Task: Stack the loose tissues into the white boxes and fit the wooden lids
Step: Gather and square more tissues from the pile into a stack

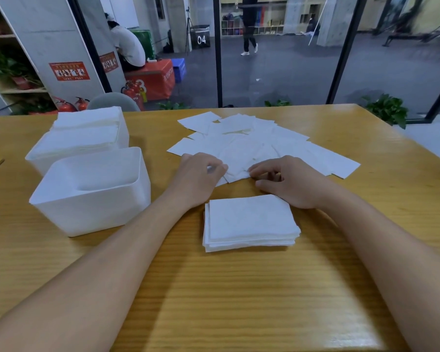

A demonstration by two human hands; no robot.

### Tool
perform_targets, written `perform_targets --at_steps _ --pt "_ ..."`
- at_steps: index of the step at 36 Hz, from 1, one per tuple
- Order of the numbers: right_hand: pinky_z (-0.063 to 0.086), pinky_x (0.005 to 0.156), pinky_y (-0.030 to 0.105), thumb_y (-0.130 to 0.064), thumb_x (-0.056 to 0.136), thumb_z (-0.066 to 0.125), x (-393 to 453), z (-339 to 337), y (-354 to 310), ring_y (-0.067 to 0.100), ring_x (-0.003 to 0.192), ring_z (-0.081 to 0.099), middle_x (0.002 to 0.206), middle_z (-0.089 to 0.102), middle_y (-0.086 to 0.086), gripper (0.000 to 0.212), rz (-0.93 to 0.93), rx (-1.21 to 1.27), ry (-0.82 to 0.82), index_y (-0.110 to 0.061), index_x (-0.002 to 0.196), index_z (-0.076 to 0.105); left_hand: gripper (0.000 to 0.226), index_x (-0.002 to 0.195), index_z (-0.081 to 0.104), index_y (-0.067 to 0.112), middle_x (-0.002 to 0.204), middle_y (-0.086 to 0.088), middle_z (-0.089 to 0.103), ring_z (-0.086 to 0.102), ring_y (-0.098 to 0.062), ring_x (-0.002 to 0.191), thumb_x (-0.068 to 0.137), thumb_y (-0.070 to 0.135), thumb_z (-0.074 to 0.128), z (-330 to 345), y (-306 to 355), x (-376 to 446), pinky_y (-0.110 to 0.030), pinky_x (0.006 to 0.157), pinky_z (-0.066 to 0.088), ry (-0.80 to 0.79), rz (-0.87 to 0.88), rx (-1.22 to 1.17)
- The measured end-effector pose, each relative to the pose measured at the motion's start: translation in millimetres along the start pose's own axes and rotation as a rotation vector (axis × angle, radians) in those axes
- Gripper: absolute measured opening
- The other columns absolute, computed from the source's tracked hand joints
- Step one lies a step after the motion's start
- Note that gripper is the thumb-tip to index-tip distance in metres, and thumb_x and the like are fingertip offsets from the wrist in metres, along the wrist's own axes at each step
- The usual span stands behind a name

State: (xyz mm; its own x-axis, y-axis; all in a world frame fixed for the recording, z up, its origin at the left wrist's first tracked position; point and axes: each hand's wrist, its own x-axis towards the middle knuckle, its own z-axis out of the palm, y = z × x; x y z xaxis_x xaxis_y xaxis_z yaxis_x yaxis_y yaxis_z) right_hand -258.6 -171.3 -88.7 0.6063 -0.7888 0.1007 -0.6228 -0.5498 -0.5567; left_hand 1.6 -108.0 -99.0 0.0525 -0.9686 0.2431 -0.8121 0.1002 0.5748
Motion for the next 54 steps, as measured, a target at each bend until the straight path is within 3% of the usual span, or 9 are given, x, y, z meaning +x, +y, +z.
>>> perform_targets --at_steps 6,10,14,20,24,31,41,49,54 --pt "0.049 0.088 0.022 -0.038 0.103 0.073 -1 0 -2 0.000 0.101 0.062 0.137 0.064 -0.033 0.024 -0.010 -0.019 0.003 -0.039 0.126 0.077 0.043 0.106 0.080 0.007 0.120 -0.003 0.076 0.050 -0.024 0.129 0.111 0.043 0.057 -3 2 -2 -0.039 0.098 0.041 0.035 -0.031 0.004" --pt "0.050 0.081 0.025 -0.041 0.101 0.073 -3 -1 0 -0.001 0.092 0.064 0.105 0.072 -0.019 0.017 0.006 0.009 0.107 -0.042 0.117 0.080 0.028 0.115 0.084 0.022 0.128 0.011 0.077 0.060 -0.012 0.128 0.109 0.041 0.064 -10 6 -8 -0.037 0.109 0.049 0.092 0.028 -0.015" --pt "0.051 0.069 0.028 -0.045 0.101 0.073 -1 -4 2 0.003 0.083 0.065 0.093 0.071 -0.019 0.006 0.022 0.050 0.238 -0.046 0.100 0.078 0.017 0.099 0.087 0.029 0.094 0.022 0.080 0.070 0.004 0.093 0.098 0.045 0.080 -17 8 -19 -0.011 0.074 0.052 0.217 0.044 -0.145" --pt "0.045 0.067 0.022 -0.045 0.100 0.075 -2 1 2 -0.006 0.085 0.063 0.089 0.070 -0.021 0.003 -0.002 0.047 0.193 -0.046 0.098 0.077 0.034 0.066 0.077 0.027 0.075 0.020 0.076 0.071 0.000 0.079 0.085 0.053 0.089 -21 4 -23 -0.028 0.068 0.055 0.214 -0.097 -0.141" --pt "0.048 0.073 0.022 -0.048 0.099 0.074 -3 5 0 -0.004 0.092 0.064 0.097 0.065 -0.037 0.005 -0.028 0.055 0.126 -0.044 0.101 0.077 0.034 0.082 0.072 0.030 0.079 0.014 0.072 0.065 -0.003 0.079 0.086 0.061 0.085 -19 -1 -22 -0.028 0.065 0.047 0.165 -0.139 -0.049" --pt "0.053 0.076 0.021 -0.040 0.094 0.082 -4 4 -2 0.000 0.089 0.067 0.093 0.073 -0.021 0.007 -0.007 0.109 0.100 -0.044 0.099 0.078 0.044 0.098 0.062 0.034 0.088 0.013 0.066 0.059 -0.012 0.093 0.086 0.074 0.076 -5 2 -22 -0.032 0.067 0.040 0.046 -0.133 0.048" --pt "0.054 0.079 0.018 -0.032 0.085 0.090 -6 3 -11 -0.003 0.094 0.066 0.097 0.075 -0.016 0.021 0.003 0.092 0.098 -0.044 0.098 0.078 0.019 0.092 0.075 0.029 0.078 0.011 0.066 0.056 0.000 0.059 0.088 0.038 0.091 1 12 -16 -0.021 0.059 0.047 -0.036 -0.124 -0.159" --pt "0.051 0.072 0.019 -0.042 0.096 0.082 -9 -4 -18 0.001 0.089 0.065 0.093 0.072 -0.017 0.005 -0.039 0.069 0.247 -0.042 0.098 0.078 0.008 0.097 0.068 0.033 0.102 0.015 0.067 0.063 -0.004 0.089 0.103 0.031 0.073 -2 10 -17 -0.022 0.071 0.044 0.036 -0.046 -0.165" --pt "0.046 0.072 0.009 -0.043 0.098 0.078 -8 -6 -20 -0.004 0.094 0.063 0.102 0.064 -0.034 0.017 -0.015 0.115 0.333 -0.040 0.114 0.072 0.010 0.106 0.060 0.035 0.100 0.018 0.070 0.065 0.003 0.093 0.109 0.027 0.065 -12 11 -17 -0.010 0.068 0.046 0.148 0.023 -0.134"
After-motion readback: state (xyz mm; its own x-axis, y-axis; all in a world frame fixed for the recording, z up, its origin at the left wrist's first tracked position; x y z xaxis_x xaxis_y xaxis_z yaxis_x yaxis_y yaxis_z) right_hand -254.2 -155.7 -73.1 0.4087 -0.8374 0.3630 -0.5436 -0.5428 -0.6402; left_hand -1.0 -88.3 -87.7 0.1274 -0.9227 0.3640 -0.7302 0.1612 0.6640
